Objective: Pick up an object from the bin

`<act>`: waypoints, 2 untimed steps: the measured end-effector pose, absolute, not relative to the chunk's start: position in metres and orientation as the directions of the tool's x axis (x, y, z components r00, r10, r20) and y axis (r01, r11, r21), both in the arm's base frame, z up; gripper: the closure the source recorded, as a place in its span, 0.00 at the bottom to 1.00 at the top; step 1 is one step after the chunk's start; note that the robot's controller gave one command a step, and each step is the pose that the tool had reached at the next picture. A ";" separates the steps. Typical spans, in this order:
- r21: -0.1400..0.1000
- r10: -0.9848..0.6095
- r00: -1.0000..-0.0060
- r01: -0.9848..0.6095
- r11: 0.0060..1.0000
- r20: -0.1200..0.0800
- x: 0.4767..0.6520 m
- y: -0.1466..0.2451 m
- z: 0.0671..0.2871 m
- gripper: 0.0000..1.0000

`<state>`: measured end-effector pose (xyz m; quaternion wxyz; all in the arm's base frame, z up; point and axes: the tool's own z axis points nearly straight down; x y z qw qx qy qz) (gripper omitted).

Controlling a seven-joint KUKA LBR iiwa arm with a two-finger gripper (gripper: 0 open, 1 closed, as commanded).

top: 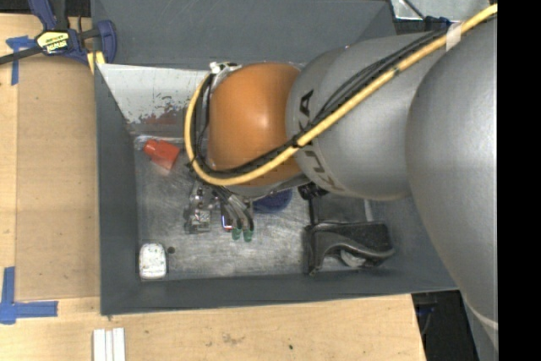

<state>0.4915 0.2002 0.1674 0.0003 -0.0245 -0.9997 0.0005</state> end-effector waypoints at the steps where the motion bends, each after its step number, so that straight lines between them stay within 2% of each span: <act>1: 0.000 0.050 -0.999 0.050 0.999 -0.001 0.493 0.201 0.167 0.00; 2: 0.000 0.195 -0.981 0.195 0.981 -0.003 0.583 0.181 0.101 0.00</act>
Offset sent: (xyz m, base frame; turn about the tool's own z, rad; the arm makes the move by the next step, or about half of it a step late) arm 0.0000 0.0000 0.0000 0.0000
